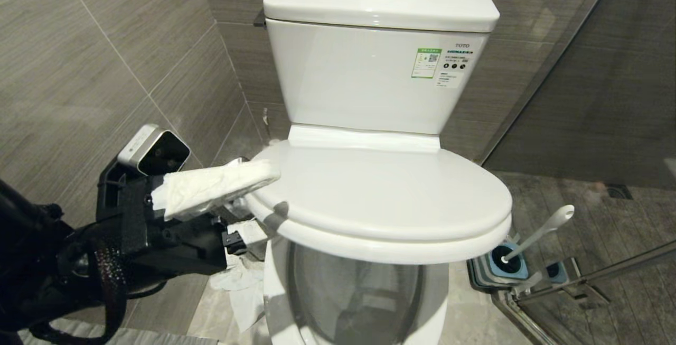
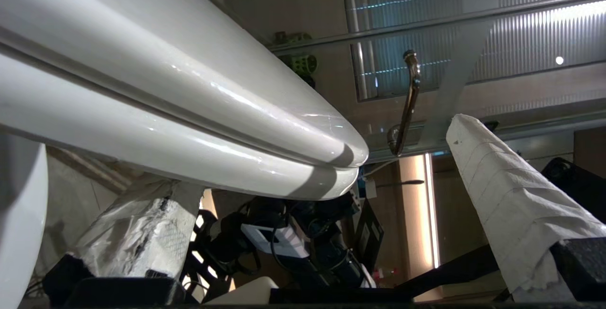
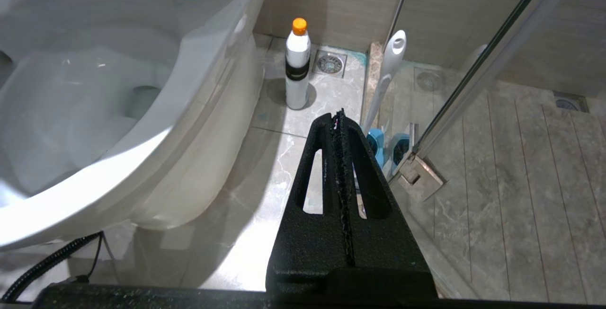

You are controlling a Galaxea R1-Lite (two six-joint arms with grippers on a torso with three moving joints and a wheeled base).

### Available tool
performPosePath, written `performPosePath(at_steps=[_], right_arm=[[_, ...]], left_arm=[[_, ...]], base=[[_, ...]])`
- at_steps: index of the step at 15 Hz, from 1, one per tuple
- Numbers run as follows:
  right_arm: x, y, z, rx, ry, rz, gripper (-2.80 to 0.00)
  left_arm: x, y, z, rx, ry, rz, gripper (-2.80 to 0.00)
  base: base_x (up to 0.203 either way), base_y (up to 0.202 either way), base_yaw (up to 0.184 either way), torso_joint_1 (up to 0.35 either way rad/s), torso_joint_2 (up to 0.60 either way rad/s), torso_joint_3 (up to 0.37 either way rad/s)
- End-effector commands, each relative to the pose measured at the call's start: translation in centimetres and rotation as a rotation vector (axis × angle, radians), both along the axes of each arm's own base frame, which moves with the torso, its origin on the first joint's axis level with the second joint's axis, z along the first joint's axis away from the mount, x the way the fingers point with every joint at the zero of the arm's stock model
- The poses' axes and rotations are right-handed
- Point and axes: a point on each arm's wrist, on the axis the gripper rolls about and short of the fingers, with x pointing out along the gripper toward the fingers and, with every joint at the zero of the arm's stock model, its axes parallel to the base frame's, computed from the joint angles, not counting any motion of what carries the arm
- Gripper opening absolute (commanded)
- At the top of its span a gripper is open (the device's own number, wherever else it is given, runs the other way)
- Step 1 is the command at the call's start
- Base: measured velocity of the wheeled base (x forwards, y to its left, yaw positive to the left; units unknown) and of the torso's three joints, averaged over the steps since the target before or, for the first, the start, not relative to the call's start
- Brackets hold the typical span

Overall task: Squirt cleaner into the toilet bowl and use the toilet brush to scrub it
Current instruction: Use the left hand to lift the toilet lid slightly

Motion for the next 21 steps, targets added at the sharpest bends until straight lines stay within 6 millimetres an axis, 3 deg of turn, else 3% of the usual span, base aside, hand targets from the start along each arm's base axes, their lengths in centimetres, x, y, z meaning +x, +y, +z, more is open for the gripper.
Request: performPosePath(at_steps=[1, 9, 14, 21], right_arm=[[0.2, 0.0, -0.7, -0.001, 0.024, 0.000, -2.80], [0.2, 0.0, -0.7, -0.001, 0.025, 0.000, -2.80], [0.2, 0.0, -0.7, -0.001, 0.024, 0.000, -2.80], [0.2, 0.0, -0.7, -0.001, 0.023, 0.000, -2.80]], left_arm=[[0.1, -0.1, 0.9, -0.014, -0.018, -0.004, 0.00], [2.2, -1.3, 2.7, -0.032, -0.049, -0.003, 0.00], [4.1, -2.1, 5.9, -0.038, -0.059, 0.014, 0.00], [4.1, -2.2, 8.0, -0.049, -0.080, 0.004, 0.00]], base=[[0.000, 0.000, 0.000, 0.000, 0.00, 0.000], [0.000, 0.000, 0.000, 0.000, 0.00, 0.000], [0.000, 0.000, 0.000, 0.000, 0.00, 0.000], [0.000, 0.000, 0.000, 0.000, 0.00, 0.000]])
